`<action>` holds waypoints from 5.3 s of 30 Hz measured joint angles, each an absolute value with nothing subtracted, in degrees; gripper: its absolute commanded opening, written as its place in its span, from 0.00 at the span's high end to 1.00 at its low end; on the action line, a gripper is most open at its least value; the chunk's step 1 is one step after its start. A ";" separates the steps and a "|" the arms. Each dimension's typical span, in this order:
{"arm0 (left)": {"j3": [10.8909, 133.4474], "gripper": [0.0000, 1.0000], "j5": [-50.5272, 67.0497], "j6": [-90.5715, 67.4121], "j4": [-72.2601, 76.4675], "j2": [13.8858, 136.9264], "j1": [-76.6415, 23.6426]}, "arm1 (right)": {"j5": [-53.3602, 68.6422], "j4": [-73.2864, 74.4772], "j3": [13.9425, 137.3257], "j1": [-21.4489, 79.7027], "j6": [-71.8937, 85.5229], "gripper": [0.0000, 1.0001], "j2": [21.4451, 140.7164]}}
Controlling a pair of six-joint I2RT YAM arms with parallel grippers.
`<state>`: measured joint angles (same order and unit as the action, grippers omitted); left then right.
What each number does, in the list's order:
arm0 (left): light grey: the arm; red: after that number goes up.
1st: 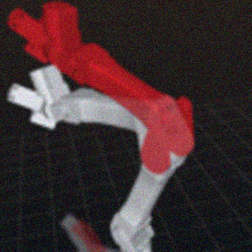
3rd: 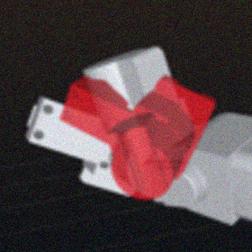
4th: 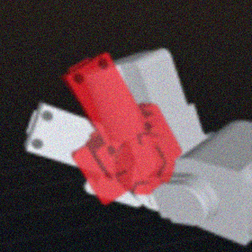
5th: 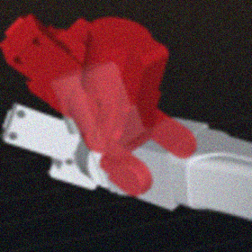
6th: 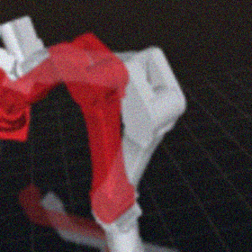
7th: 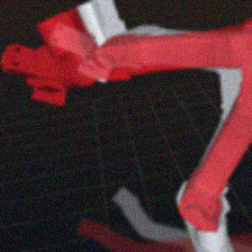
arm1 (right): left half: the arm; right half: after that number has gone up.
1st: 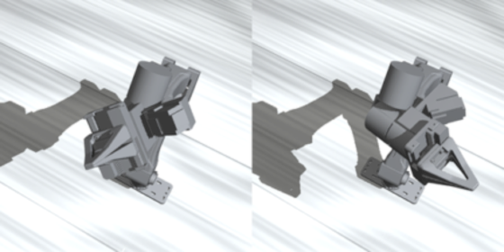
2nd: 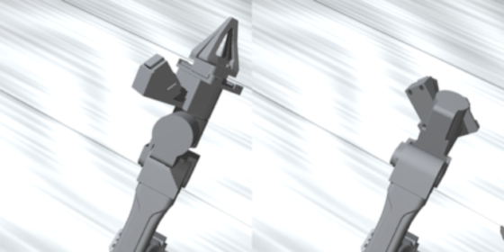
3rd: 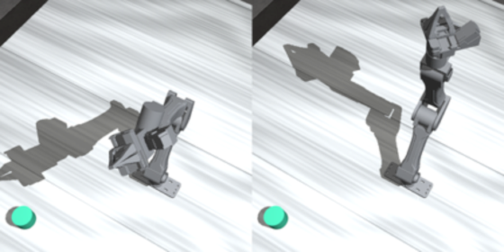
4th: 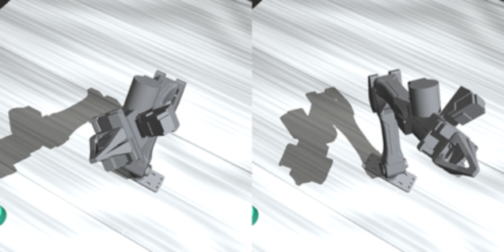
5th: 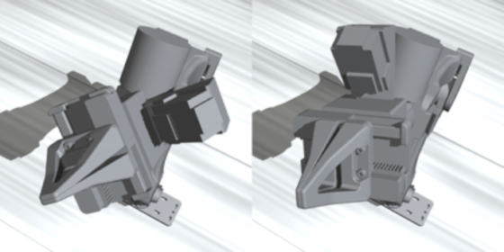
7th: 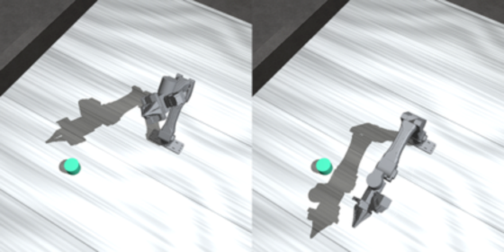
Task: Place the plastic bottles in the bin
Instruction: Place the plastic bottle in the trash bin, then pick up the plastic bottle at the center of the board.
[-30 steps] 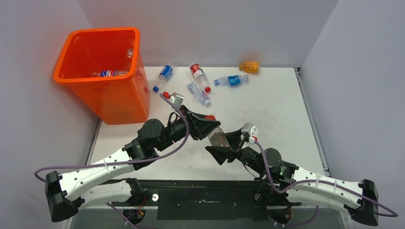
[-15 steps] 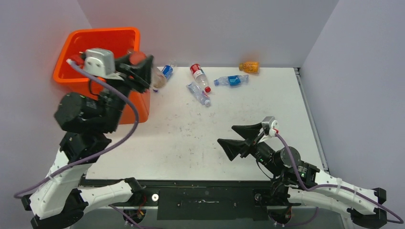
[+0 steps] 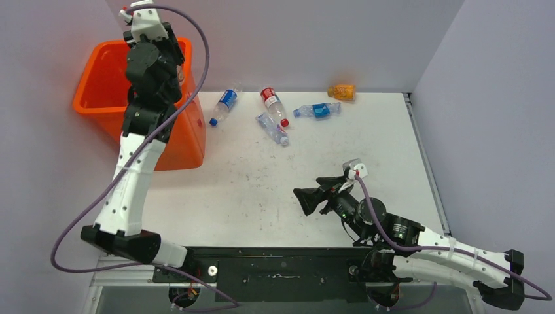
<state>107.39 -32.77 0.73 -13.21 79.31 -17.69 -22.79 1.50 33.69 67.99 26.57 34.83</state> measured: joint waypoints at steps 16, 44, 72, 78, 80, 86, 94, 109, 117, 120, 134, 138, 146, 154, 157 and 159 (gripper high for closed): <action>103.31 0.13 -46.89 6.68 4.54 88.88 -8.64 | -26.26 6.31 30.39 67.96 28.84 0.10 36.60; 56.90 0.04 -14.13 -8.54 -15.62 46.19 -43.90 | -29.95 -6.13 36.51 52.23 30.98 0.10 66.28; 35.27 0.04 -12.78 -17.43 -17.74 28.60 -43.77 | -11.44 -31.59 62.30 35.81 25.61 0.03 119.15; 35.27 0.04 -12.80 -17.43 -17.78 28.40 -43.40 | -11.51 -31.46 67.57 35.81 24.05 0.25 123.11; 35.27 0.04 -12.82 -17.41 -17.76 28.05 -43.33 | -11.46 -31.42 68.82 35.79 23.75 0.36 124.07; 35.27 0.04 -12.88 -17.43 -17.76 27.40 -43.29 | -11.22 -31.35 69.30 35.70 23.62 0.62 124.62; 35.27 0.04 -12.93 -17.43 -17.76 27.38 -43.03 | -10.41 -33.95 66.65 35.70 23.57 0.91 124.01; 34.63 0.04 -16.12 -17.17 -17.39 25.45 -43.03 | -10.33 -29.58 45.28 46.98 23.90 0.95 97.67; 33.52 0.04 -11.40 -13.21 -14.24 22.94 -44.25 | -6.96 -14.37 39.72 52.69 27.70 0.95 72.07; 35.05 0.04 -5.39 -8.97 -14.24 24.10 -44.56 | -6.59 -3.22 39.97 56.51 27.79 0.95 63.13; 55.61 0.04 6.57 26.52 -32.14 40.42 -53.87 | -2.63 29.23 46.06 60.49 30.35 0.95 54.26; 55.51 0.04 0.82 33.69 -36.67 43.97 -62.46 | -0.51 30.96 48.77 60.88 30.63 0.95 54.26; 51.86 0.03 -8.99 41.50 -33.65 48.86 -67.18 | 3.03 31.05 53.65 63.72 30.89 0.95 54.26; 51.53 0.21 -13.21 44.56 -29.98 53.45 -67.18 | 3.33 31.97 54.13 64.99 31.22 0.95 53.56; 51.53 0.42 -13.93 44.03 -29.76 54.57 -67.18 | 3.27 32.01 54.15 65.06 31.40 0.95 53.32; 51.53 0.57 -14.13 43.51 -29.76 54.87 -67.20 | 3.20 32.08 54.35 65.19 31.40 0.95 53.15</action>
<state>51.53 -14.13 43.51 -29.76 54.87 -67.20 3.20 32.08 54.35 65.19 31.40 53.15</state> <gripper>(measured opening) 0.627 0.366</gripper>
